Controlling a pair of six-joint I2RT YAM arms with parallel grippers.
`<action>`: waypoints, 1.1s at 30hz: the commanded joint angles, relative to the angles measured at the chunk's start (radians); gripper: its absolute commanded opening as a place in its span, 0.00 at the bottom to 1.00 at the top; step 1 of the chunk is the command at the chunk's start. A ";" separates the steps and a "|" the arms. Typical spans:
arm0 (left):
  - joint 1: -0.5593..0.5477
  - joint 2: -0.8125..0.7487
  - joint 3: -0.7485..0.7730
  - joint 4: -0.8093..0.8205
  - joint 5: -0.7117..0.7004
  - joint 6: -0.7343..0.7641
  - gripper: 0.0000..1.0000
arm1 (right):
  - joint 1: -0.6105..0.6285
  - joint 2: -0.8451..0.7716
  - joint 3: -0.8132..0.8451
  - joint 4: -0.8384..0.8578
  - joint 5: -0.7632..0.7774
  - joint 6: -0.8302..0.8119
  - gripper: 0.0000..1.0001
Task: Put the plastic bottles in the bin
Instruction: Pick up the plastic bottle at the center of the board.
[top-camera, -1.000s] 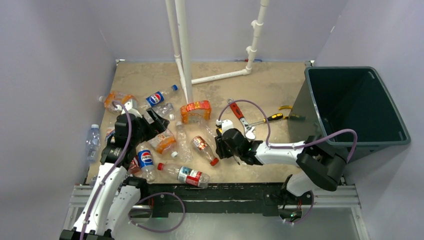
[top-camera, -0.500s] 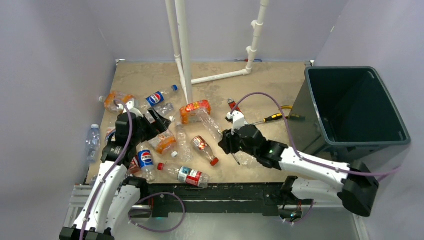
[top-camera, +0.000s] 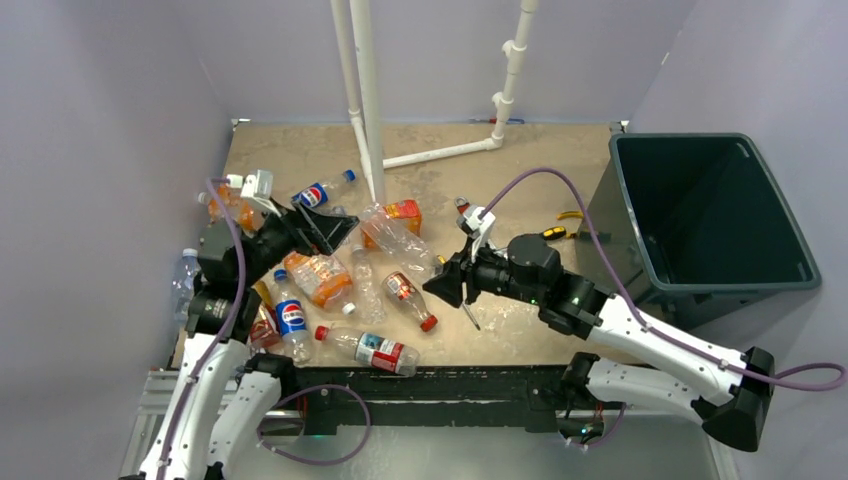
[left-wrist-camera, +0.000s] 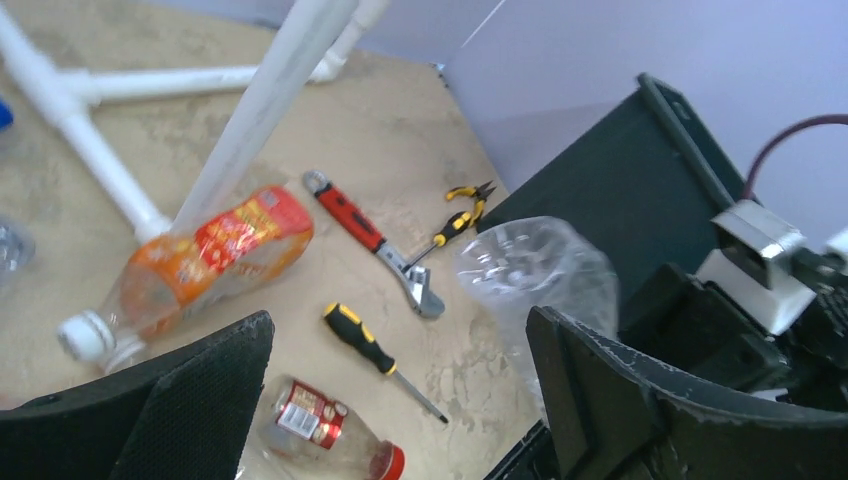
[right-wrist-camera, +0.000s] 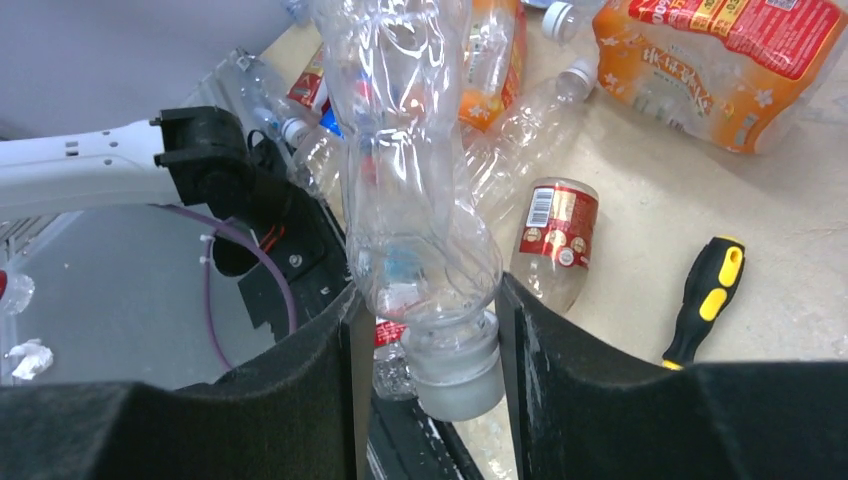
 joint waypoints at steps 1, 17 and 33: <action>-0.020 0.005 0.187 0.007 0.097 0.156 0.99 | 0.002 -0.005 0.129 -0.212 -0.025 -0.017 0.00; -0.514 0.290 0.414 -0.237 0.094 0.644 0.99 | 0.005 0.106 0.408 -0.674 0.079 -0.185 0.00; -0.938 0.463 0.676 -0.497 -0.390 0.918 0.97 | 0.006 0.021 0.411 -0.729 -0.036 -0.221 0.00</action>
